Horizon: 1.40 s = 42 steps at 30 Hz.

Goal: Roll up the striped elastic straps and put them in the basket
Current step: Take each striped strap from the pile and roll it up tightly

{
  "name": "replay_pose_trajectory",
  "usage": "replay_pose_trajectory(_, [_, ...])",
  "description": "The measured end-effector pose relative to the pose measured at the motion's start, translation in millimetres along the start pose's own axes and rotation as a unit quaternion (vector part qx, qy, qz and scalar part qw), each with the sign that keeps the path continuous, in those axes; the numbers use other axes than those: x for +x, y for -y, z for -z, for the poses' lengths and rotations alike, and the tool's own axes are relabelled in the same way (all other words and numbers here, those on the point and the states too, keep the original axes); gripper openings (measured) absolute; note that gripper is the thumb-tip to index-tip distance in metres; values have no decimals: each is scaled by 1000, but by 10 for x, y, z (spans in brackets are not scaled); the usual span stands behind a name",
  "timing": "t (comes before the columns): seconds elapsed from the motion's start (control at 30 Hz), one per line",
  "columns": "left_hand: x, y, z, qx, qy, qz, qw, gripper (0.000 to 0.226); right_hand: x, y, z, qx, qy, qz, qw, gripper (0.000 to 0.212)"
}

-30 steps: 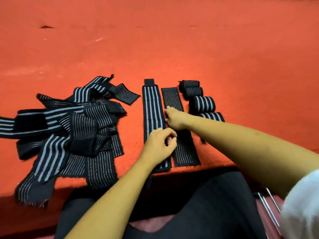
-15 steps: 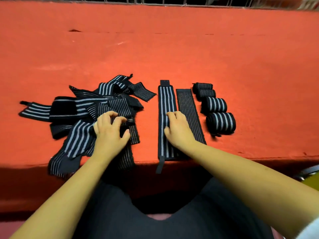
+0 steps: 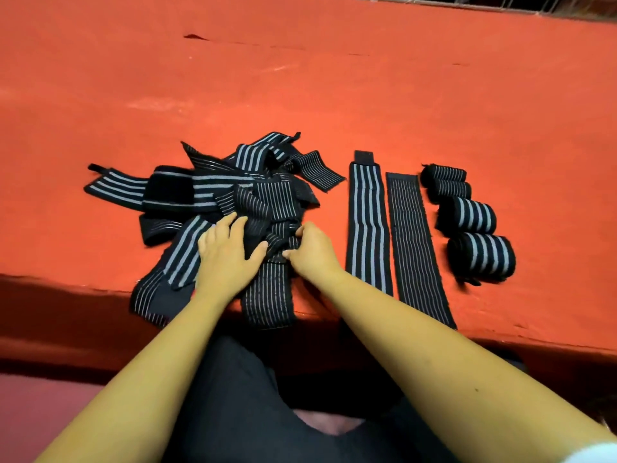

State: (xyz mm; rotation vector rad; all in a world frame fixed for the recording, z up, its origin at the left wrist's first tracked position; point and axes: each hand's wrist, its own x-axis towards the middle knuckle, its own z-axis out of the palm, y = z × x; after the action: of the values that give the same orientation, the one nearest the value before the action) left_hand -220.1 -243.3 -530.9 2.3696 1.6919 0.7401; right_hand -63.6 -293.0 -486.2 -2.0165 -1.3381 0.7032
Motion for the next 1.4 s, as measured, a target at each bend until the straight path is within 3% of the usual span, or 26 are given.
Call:
replay_pose_trajectory(0.2, [-16,34,7,-10,-6,-24,1000,54,-6,-30,68,163,20,-74,984,39])
replay_pose_trajectory(0.3, [-17,26,7,10,-5,-31,999,52,-60,-34,157,207,50,-114,970,9])
replay_pose_trajectory(0.43, [-25,16,17,15,7,-24,1000,49,-102,-63,241,193,67,-81,975,18])
replay_pose_trajectory(0.53, [-28,15,15,23,11,-26,999,50,-84,-161,321,203,14,-56,977,30])
replay_pose_trajectory(0.8, [-38,5,32,24,13,-25,999,53,-92,-75,702,229,8,-1,973,32])
replay_pose_trajectory(0.93, [-33,-30,62,-12,34,5,999,52,-154,-119,1220,316,-15,17,949,30])
replay_pose_trajectory(1.0, [-4,-167,132,-54,-5,18,998,56,-194,-174,1420,362,12,44,931,20])
replay_pose_trajectory(1.07, [62,-450,274,-78,-70,-80,991,59,-214,-231,1519,349,83,64,931,10])
replay_pose_trajectory(1.1, [119,-624,357,-113,-66,-151,980,57,-231,-245,1544,321,130,75,935,5])
replay_pose_trajectory(1.17, [202,-987,538,-202,49,-258,943,58,-277,-245,1608,252,223,111,935,5])
replay_pose_trajectory(1.27, [334,-1264,666,-265,267,-253,891,49,-352,-202,1835,213,254,139,933,3])
replay_pose_trajectory(1.33, [427,-1296,653,-238,283,-264,891,41,-385,-211,2052,181,231,150,944,6])
replay_pose_trajectory(1.4, [532,-1301,603,-190,234,-294,907,34,-410,-262,2235,111,190,175,959,5])
